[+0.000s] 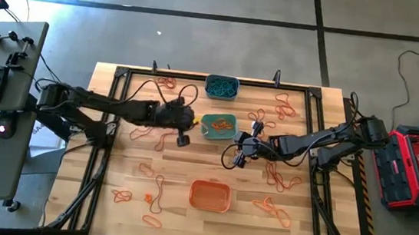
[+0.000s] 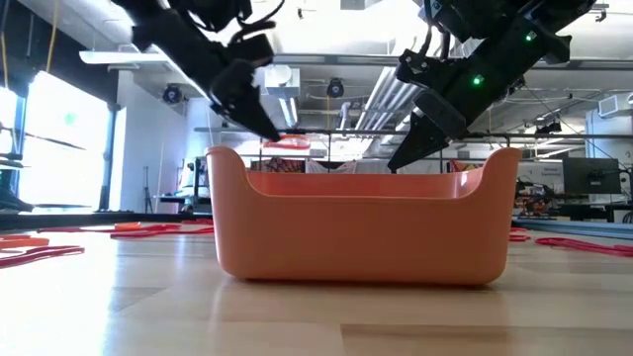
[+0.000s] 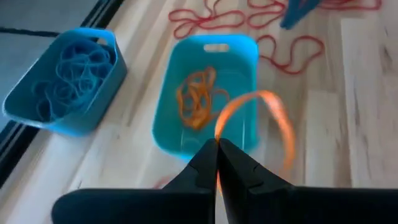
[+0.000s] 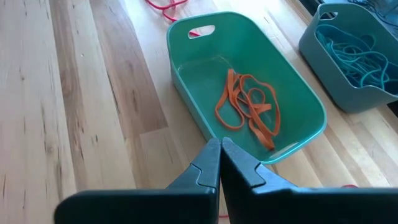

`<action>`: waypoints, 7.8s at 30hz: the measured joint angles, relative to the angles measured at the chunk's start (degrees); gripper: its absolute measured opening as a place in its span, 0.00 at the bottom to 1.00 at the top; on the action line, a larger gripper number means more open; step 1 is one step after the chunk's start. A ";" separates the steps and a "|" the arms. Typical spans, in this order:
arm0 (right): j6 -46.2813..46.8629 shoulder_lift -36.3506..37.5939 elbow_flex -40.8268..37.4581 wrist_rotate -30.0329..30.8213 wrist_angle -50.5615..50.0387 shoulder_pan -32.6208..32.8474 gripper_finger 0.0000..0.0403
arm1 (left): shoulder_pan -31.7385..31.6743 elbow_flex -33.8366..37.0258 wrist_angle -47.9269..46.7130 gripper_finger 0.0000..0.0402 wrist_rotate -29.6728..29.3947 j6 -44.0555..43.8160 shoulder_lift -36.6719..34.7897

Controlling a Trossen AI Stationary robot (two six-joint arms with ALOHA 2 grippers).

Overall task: Sort rubber bands into baskets
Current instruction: Put the orange rubber band into the green bin

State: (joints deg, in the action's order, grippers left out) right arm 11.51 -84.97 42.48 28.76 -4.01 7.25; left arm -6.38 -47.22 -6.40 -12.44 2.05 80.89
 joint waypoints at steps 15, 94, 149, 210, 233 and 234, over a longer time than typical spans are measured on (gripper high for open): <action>0.00 0.00 0.07 0.19 0.44 -0.11 0.00 | -5.65 -4.29 10.68 0.00 3.14 6.21 11.61; 11.48 -2.56 0.09 3.19 -6.79 1.18 0.00 | -14.56 7.80 -42.31 0.29 -7.16 -30.89 -12.29; 10.95 -2.58 0.07 3.17 -7.13 1.18 0.00 | -20.58 6.48 -39.25 0.19 -4.64 13.85 0.39; 10.58 -2.60 0.04 2.31 -9.05 1.42 0.00 | -21.72 3.01 -38.09 0.25 -4.87 36.80 3.22; 10.51 -2.60 0.04 2.71 -9.07 1.42 0.00 | -25.81 3.41 -36.17 0.23 -6.50 47.10 9.87; 10.51 -2.60 0.04 2.70 -9.06 1.42 0.00 | -25.87 3.33 -36.20 0.22 -6.46 47.12 10.43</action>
State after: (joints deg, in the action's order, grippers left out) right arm 22.02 -87.57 42.52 31.46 -13.06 8.67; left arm -32.25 -43.89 -42.60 -18.90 49.17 91.32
